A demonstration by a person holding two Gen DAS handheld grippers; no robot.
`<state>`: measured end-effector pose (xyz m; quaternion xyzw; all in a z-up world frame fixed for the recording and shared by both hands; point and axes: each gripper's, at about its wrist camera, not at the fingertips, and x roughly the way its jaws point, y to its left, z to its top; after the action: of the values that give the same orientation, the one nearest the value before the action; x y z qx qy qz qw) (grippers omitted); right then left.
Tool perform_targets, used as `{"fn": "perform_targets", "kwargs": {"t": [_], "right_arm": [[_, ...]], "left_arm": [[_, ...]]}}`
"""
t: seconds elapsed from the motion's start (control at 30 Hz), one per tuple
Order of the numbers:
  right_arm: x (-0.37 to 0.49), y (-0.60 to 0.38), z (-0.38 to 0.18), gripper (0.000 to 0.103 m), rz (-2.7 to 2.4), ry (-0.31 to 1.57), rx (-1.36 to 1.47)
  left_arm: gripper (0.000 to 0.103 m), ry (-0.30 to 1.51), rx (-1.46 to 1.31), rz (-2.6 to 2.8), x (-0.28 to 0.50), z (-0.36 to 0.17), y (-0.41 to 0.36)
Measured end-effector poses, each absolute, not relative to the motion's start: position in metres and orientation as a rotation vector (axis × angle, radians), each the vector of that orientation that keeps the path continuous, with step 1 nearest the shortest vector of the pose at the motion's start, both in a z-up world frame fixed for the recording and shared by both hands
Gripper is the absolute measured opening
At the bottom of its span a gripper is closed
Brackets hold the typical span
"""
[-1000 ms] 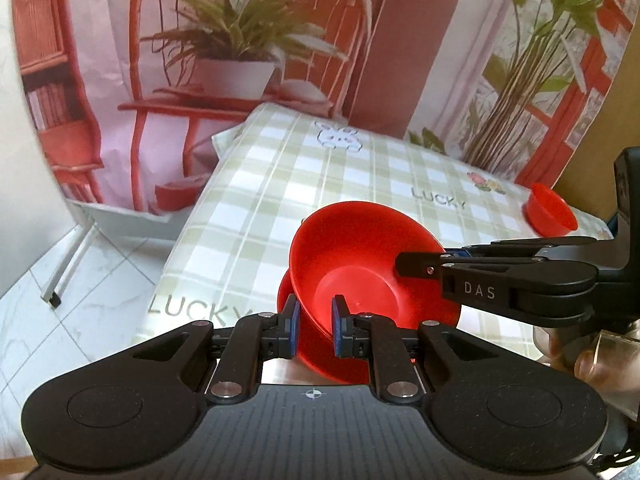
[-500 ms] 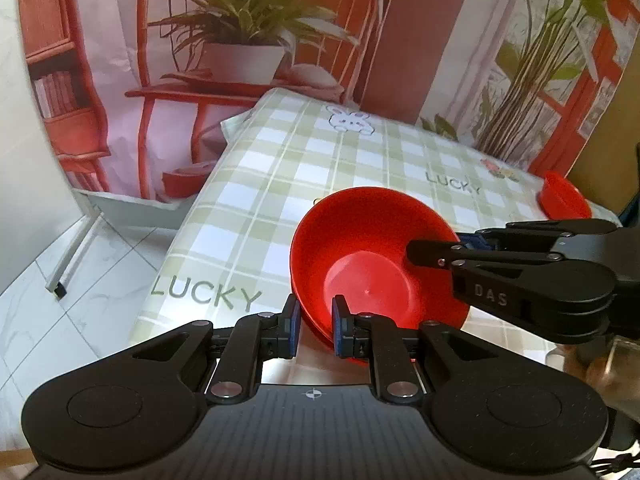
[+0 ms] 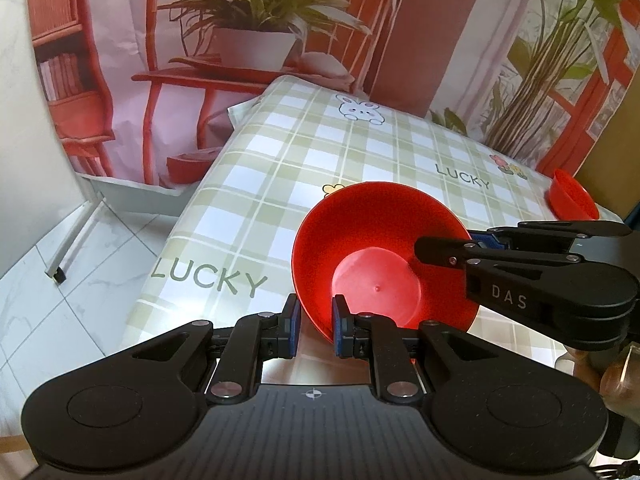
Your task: Organize plates and bowls
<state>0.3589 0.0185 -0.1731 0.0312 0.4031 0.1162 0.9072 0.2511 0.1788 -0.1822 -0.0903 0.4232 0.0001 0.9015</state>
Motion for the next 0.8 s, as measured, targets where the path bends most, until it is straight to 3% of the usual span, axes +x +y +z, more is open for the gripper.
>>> {"fn": "perform_targets", "kwargs": {"t": [0.43, 0.57, 0.7, 0.8], "right_arm": [[0.355, 0.016, -0.17, 0.009, 0.251, 0.818, 0.092], [0.352, 0.012, -0.168, 0.016, 0.246, 0.804, 0.094], [0.349, 0.004, -0.163, 0.016, 0.249, 0.784, 0.12], [0.346, -0.005, -0.158, 0.016, 0.236, 0.754, 0.147]], "left_arm": [[0.017, 0.883, -0.198, 0.007, 0.254, -0.184, 0.18], [0.019, 0.871, -0.174, 0.017, 0.252, -0.18, 0.176], [0.019, 0.853, -0.156, 0.015, 0.249, -0.173, 0.174], [0.03, 0.828, -0.142, 0.013, 0.248, -0.164, 0.171]]}}
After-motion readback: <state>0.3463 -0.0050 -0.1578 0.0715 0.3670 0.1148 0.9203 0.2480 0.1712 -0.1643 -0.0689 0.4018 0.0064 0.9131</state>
